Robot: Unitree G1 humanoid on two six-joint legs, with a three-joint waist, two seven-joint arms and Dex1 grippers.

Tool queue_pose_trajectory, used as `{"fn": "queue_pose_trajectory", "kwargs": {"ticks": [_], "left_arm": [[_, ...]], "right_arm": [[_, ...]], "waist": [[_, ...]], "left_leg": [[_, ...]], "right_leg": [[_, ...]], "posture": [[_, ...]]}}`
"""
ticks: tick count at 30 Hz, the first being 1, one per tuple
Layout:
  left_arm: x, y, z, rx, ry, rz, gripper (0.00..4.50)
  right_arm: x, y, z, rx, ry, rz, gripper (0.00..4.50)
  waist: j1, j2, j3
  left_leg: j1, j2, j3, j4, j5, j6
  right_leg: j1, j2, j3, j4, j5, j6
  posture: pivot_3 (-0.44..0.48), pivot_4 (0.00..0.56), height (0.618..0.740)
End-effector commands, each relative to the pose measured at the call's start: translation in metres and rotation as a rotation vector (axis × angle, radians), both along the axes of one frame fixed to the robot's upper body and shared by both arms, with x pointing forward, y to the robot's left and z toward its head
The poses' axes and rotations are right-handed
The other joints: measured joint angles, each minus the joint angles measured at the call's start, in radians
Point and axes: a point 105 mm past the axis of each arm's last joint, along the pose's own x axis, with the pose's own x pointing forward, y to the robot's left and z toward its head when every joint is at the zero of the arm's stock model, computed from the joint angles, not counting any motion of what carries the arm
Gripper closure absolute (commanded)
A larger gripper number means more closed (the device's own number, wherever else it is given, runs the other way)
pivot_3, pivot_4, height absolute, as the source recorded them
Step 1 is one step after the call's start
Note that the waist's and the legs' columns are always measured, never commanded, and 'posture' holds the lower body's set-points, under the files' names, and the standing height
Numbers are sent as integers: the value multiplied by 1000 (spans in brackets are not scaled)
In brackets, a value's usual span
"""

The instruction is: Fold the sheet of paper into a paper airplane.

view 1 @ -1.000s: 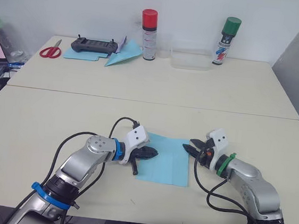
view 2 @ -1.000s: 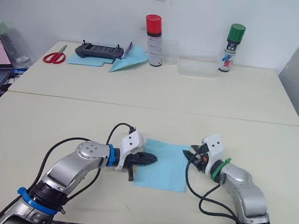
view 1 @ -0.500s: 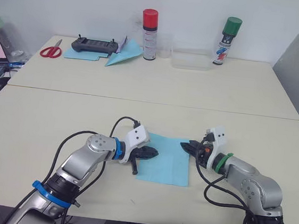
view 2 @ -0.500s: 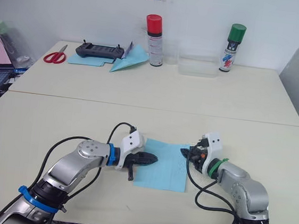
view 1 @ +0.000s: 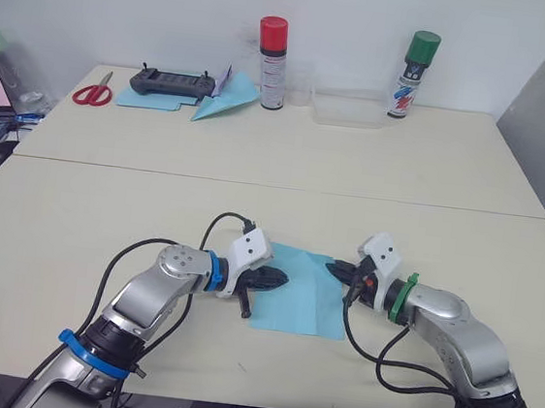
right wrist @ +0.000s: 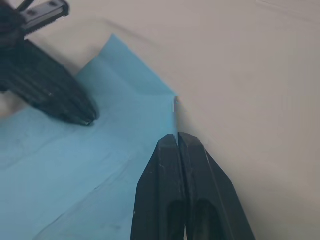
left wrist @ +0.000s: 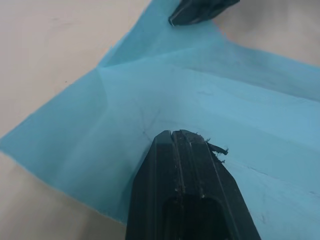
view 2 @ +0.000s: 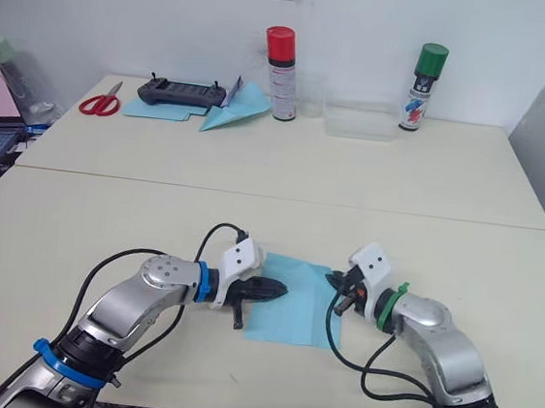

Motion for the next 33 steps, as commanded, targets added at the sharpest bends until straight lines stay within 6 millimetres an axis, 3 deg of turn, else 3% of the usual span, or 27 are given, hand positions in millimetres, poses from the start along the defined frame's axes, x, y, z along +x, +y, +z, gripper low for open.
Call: {"fn": "queue_pose_trajectory", "kwargs": {"ticks": [1,8,16,24,33], "left_arm": [[-3,4,-15,42,46,15,4500],[5,14,-15,56,42,43,4500],[12,20,-12,61,17,66,4500],[15,18,-9,56,11,54,4500],[35,-8,32,-127,-37,99,4500]], "right_arm": [[-5,11,8,20,-38,55,4455],[-4,16,7,21,-28,73,4455],[-1,18,-7,-70,-5,93,4455],[2,17,-13,-115,-4,85,4455],[0,15,-18,-138,2,86,4455]], "waist": [[0,0,0],[1,0,0],[1,0,0],[1,0,0],[1,0,0]], "left_leg": [[0,0,0,0,0,0],[0,0,0,0,0,0],[1,0,0,0,0,0],[1,0,0,0,0,0],[1,0,0,1,0,0]], "right_leg": [[0,0,0,0,0,0],[0,0,0,0,0,0],[1,0,0,1,0,0],[1,0,0,1,0,0],[1,0,0,1,0,1]], "posture": [[0,150,740],[0,150,740],[0,150,740],[0,150,740],[0,150,740]]}}
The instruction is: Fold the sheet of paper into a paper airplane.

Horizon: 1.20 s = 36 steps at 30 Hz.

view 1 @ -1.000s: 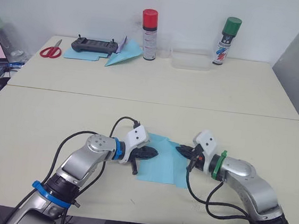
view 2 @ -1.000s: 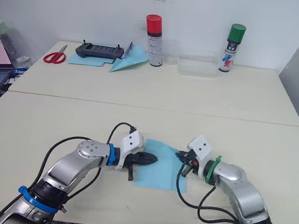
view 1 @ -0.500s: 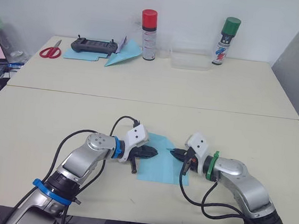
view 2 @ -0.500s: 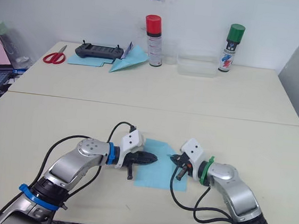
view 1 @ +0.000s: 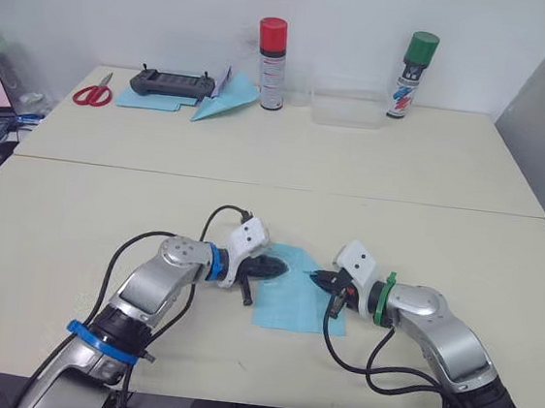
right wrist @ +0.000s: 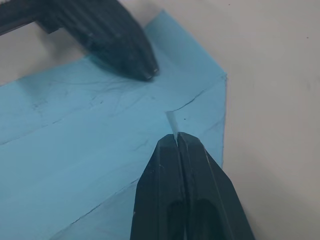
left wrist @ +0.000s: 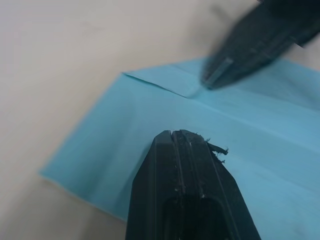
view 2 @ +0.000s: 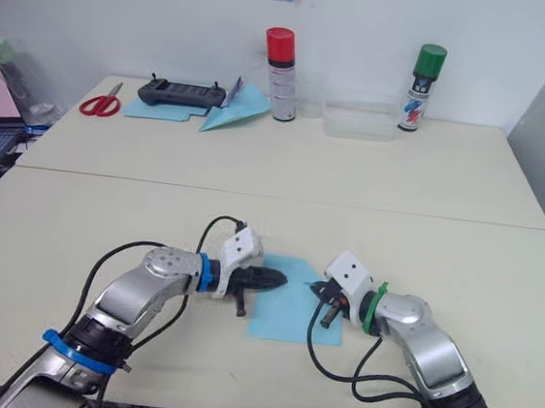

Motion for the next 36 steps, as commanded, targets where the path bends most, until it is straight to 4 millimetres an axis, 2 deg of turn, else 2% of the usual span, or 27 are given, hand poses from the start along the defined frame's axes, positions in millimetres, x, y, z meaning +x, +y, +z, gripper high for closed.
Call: {"fn": "queue_pose_trajectory", "kwargs": {"ticks": [1,6,14,20,28,31,35,36], "left_arm": [[7,-9,19,-40,-55,-3,4500],[12,-16,17,-38,-76,12,4500],[10,-43,6,-6,-85,-68,4500],[3,-41,-8,60,-63,-100,4500],[1,-40,-16,119,-69,-127,4500],[2,-37,-22,153,-67,-123,4500],[2,-35,-29,185,-69,-129,4500],[1,-35,-29,183,-67,-130,4500]], "right_arm": [[-1,-1,-3,-21,-3,2,4455],[-1,-1,-3,-24,-3,2,4455],[-4,0,-6,-27,14,1,4455],[-4,1,-6,-26,15,1,4455],[-7,2,-7,-18,31,13,4455],[-14,2,-6,-9,72,50,3887],[-18,-4,-5,-18,101,68,2548],[-21,-5,-3,1,128,82,2548]], "waist": [[0,0,0],[-1,0,0],[1,0,0],[1,0,0],[1,0,0],[1,0,0],[1,0,0],[1,0,0]], "left_leg": [[0,0,0,0,0,0],[0,0,0,0,0,0],[0,0,0,0,0,0],[0,0,0,0,0,0],[0,0,0,0,0,0],[0,0,0,0,0,0],[0,0,0,0,0,0],[0,0,0,0,0,0]], "right_leg": [[0,0,0,0,0,0],[0,0,0,0,0,0],[0,0,0,0,0,0],[0,0,0,0,0,0],[0,0,0,0,0,0],[0,0,0,0,0,0],[1,0,0,-1,0,0],[1,0,0,-1,0,0]], "posture": [[0,150,740],[0,150,740],[0,150,740],[0,150,740],[0,150,740],[0,150,740],[0,150,740],[0,150,740]]}}
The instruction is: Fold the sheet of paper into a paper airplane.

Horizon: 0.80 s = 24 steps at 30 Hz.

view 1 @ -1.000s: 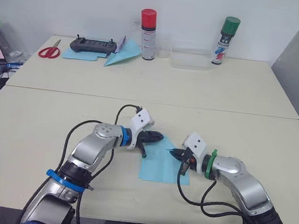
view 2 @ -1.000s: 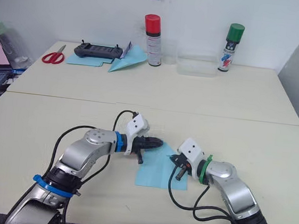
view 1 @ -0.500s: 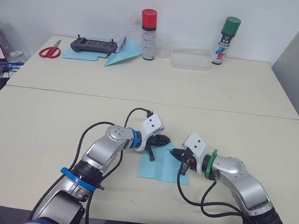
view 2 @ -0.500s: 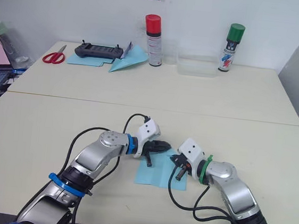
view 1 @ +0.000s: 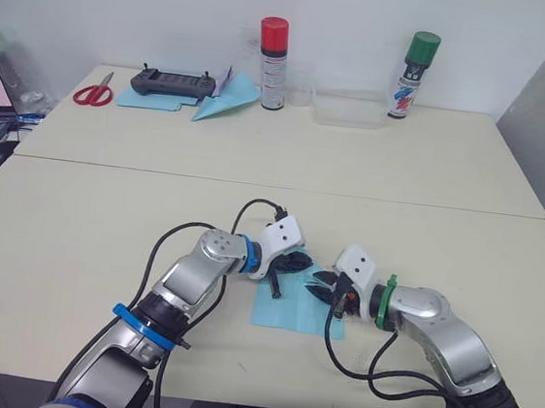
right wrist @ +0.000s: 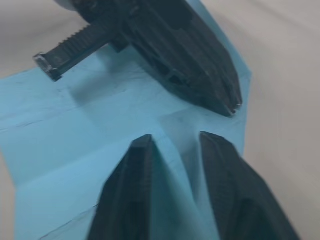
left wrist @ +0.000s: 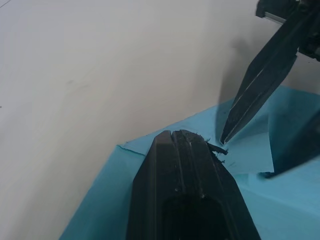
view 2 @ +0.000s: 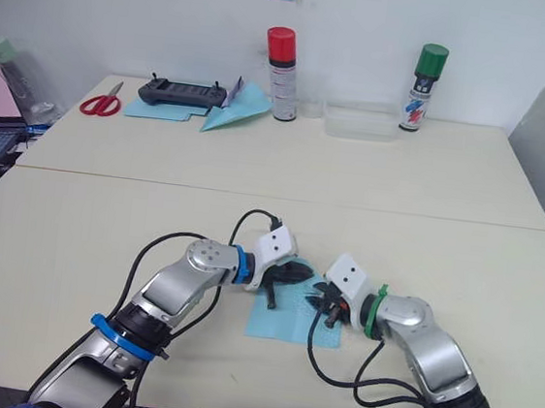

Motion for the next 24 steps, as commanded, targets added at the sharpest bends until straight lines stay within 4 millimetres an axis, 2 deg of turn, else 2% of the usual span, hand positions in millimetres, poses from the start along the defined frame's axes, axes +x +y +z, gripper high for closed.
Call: {"fn": "queue_pose_trajectory", "kwargs": {"ticks": [1,4,9,10,11,15,16,21,24], "left_arm": [[-5,4,-20,65,46,1,4500],[-6,3,-20,62,46,-1,4500],[-5,3,-20,61,47,3,4500],[-5,3,-20,62,46,3,4500],[-5,4,-20,64,46,3,4500],[-5,4,-20,66,44,4,4500],[-5,4,-20,66,45,4,4500],[-4,4,-21,66,42,11,4500],[-4,5,-21,67,40,13,4500]], "right_arm": [[-15,-5,-1,35,113,44,2548],[-23,-8,4,62,151,64,2548],[-20,-17,20,135,167,40,2548],[-19,-19,22,144,168,35,2901],[-18,-20,25,158,164,36,3072],[-13,-22,51,291,164,31,4454],[-11,-23,53,303,162,25,4454],[15,-28,39,266,104,-103,4454],[21,-26,28,218,74,-134,4454]], "waist": [[0,0,0],[1,0,0],[5,0,0],[6,0,0],[6,0,0],[6,0,0],[6,0,0],[7,0,0],[7,0,0]], "left_leg": [[0,0,0,0,0,0],[0,0,0,0,0,0],[0,0,0,0,0,0],[0,0,0,0,0,0],[0,0,0,0,0,0],[0,0,0,0,0,0],[0,0,0,0,0,0],[0,0,0,0,0,0],[0,0,0,0,0,0]], "right_leg": [[0,0,0,0,0,0],[0,0,0,0,0,0],[0,0,0,0,0,0],[0,0,0,0,0,0],[0,0,0,0,0,0],[0,0,0,0,0,0],[0,0,0,0,0,0],[0,0,0,0,0,0],[0,0,0,0,0,0]], "posture": [[0,150,740],[0,150,740],[0,150,740],[0,150,740],[0,150,740],[0,150,740],[0,150,740],[0,150,740],[0,150,740]]}}
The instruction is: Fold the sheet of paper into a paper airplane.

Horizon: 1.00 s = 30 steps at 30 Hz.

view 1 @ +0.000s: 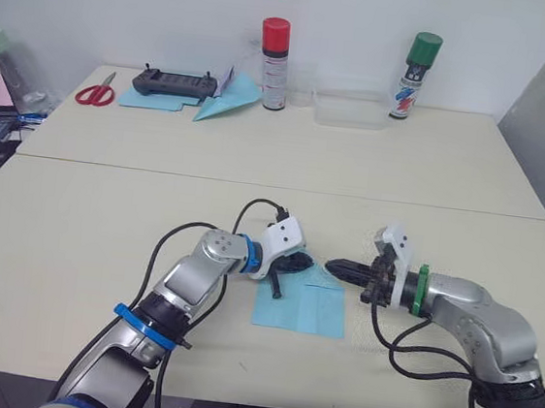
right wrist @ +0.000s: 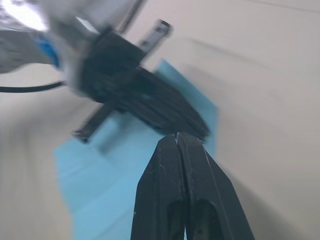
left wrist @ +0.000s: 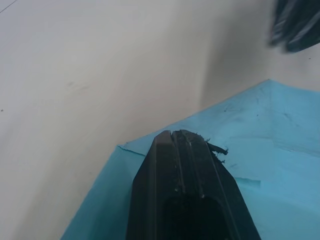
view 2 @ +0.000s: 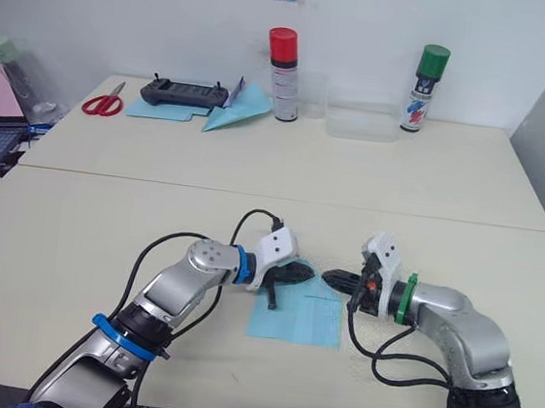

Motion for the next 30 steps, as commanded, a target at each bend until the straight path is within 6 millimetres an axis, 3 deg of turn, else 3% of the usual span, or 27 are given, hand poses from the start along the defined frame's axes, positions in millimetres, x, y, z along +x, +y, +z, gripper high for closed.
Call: {"fn": "queue_pose_trajectory", "kwargs": {"ticks": [1,8,23,26,30], "left_arm": [[-3,7,-21,67,51,21,4500],[-3,11,-23,90,43,25,4500],[-5,10,-22,78,46,25,4500],[-4,10,-22,77,45,25,4500],[-3,11,-22,78,44,29,4500]], "right_arm": [[6,3,-3,-50,-69,-15,4454],[0,6,-23,-107,-57,-1,4454],[-28,-32,-41,-211,8,-23,4454],[-26,-34,-30,-196,-45,-26,4454],[-14,-23,3,-65,-158,-45,4454]], "waist": [[0,0,0],[0,0,0],[3,0,-1],[3,0,-2],[1,-1,-2]], "left_leg": [[0,0,0,0,0,0],[0,0,0,0,0,0],[1,0,0,0,0,0],[2,0,0,0,0,0],[2,0,0,0,0,0]], "right_leg": [[0,0,0,0,0,0],[0,0,0,0,0,0],[1,0,0,0,0,0],[2,0,0,0,0,0],[1,0,0,0,0,0]], "posture": [[0,150,740],[0,150,740],[0,150,740],[0,150,740],[0,150,740]]}}
